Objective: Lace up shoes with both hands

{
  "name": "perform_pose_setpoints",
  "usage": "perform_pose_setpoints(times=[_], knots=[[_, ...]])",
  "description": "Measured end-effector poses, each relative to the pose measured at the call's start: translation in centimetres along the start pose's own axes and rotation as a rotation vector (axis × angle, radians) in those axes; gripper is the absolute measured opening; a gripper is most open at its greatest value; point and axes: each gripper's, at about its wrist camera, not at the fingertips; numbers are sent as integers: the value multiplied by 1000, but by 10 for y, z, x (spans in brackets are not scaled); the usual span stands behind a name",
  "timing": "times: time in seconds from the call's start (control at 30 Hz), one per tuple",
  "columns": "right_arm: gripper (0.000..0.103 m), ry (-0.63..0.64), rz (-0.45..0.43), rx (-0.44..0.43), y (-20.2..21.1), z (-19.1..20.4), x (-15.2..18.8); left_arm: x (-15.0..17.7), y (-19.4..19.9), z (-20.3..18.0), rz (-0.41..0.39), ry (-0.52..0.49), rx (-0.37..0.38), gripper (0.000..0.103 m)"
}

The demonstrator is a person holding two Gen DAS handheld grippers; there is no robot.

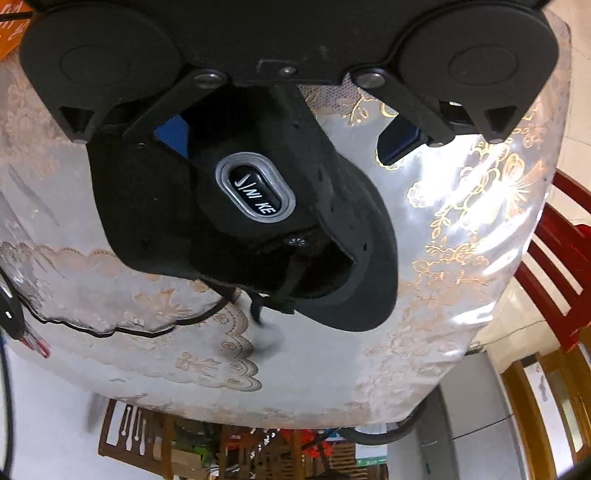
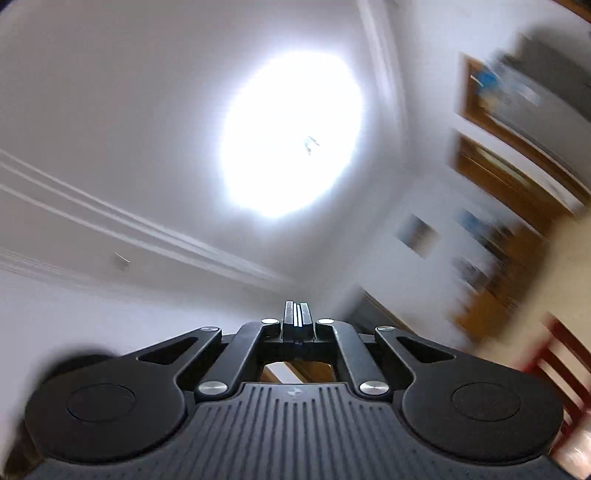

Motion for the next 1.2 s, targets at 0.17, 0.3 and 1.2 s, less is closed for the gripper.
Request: perform_pose_setpoints(times=[0.17,0.3,1.2], knots=[[35,443,310,396,-9,26,38,2,5,-7,-10,-5,-42,102],[44,544,739,820,9,-15,135,4,8,-11,-3,12,-67,102],[42,-798,-308,1436,127,-172,238,10,18,1,82,-42,-116,102]])
Point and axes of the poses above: each gripper's, at about its wrist camera, not at the fingertips, and y roughly against the way its jaws point, z to its left, x to its underside, and after that the axes turned 4 degrees about z, right-handed
